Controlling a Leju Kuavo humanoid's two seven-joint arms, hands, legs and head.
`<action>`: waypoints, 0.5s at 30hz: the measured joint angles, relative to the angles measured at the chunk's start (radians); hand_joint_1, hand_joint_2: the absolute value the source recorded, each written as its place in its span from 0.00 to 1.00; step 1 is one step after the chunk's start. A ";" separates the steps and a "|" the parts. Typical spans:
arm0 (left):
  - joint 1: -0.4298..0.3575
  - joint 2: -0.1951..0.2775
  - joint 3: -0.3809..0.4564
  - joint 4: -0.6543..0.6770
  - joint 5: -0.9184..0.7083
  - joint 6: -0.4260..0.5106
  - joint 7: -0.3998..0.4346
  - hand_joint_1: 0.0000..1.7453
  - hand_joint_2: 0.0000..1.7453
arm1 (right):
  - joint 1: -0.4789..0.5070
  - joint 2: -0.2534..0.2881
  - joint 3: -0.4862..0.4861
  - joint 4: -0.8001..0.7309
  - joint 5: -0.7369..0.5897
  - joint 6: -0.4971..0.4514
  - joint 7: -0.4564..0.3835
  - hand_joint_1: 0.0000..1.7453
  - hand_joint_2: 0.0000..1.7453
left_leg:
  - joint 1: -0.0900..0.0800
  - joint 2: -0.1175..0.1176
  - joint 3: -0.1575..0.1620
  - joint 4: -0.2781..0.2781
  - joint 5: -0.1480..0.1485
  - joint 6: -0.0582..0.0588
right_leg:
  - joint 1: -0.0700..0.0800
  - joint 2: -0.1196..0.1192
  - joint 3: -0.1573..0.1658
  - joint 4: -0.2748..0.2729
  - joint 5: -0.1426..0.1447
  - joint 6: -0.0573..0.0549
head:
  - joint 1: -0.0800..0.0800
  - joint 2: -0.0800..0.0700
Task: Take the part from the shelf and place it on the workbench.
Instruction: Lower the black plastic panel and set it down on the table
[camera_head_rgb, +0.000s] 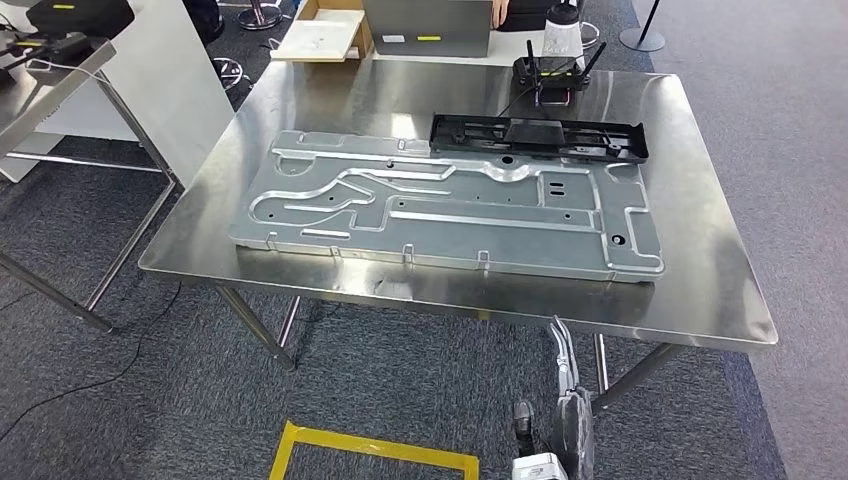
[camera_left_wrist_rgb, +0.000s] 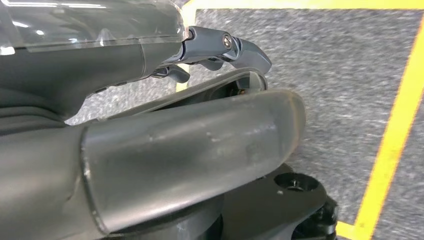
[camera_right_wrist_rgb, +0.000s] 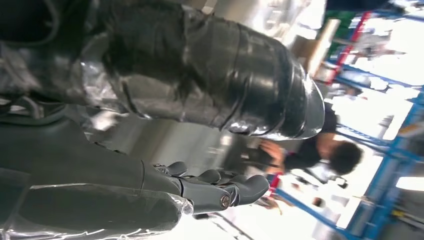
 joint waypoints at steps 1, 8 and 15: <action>0.000 0.000 0.002 0.000 0.001 0.000 0.000 0.00 0.00 | 0.008 0.004 -0.013 0.011 -0.006 -0.001 -0.002 0.00 0.00 | 0.000 0.000 0.015 0.016 0.012 0.002 | 0.002 0.000 -0.016 0.002 0.011 0.001 | 0.000 0.000; -0.009 0.002 0.016 0.000 0.004 0.002 0.000 0.00 0.00 | 0.037 0.068 -0.136 0.125 -0.080 0.106 -0.051 0.00 0.00 | -0.024 -0.006 0.295 -0.342 0.048 0.055 | 0.005 -0.001 -0.061 -0.005 0.083 0.028 | -0.001 0.000; -0.006 -0.001 0.029 0.000 0.004 0.001 0.002 0.00 0.00 | -0.033 0.187 -0.505 0.496 -0.079 0.225 -0.158 0.00 0.00 | -0.019 0.006 0.201 -0.348 0.141 0.086 | -0.004 0.003 -0.112 0.222 -0.122 0.057 | -0.002 0.000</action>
